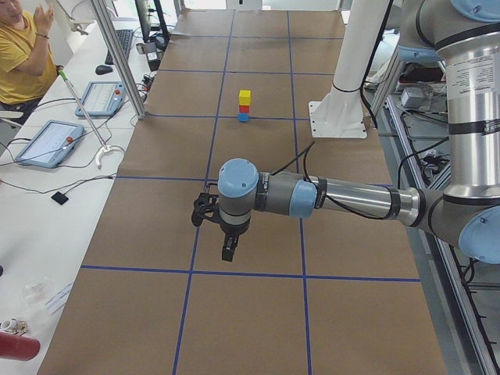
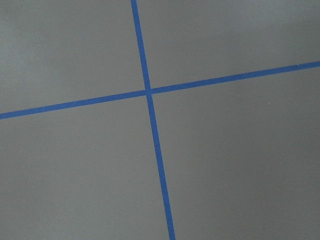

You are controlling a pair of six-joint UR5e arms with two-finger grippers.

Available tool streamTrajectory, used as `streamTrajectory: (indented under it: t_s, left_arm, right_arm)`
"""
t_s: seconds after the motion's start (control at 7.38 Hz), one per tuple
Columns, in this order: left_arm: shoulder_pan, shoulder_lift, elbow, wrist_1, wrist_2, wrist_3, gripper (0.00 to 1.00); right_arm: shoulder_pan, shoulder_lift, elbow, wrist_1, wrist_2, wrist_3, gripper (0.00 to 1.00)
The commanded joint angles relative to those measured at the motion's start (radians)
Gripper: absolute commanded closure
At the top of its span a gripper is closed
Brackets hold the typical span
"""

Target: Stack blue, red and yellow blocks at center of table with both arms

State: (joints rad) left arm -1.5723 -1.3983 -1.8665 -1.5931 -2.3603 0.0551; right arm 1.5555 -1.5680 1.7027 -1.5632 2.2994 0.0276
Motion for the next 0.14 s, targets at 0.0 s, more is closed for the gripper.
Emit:
streamTrajectory:
  t_s: [0.0]
  left_arm:
    - [0.0,0.01,0.0,0.001,0.0,-0.001,0.0]
  right_arm:
    - [0.0,0.003,0.002,0.0,0.002,0.0,0.0]
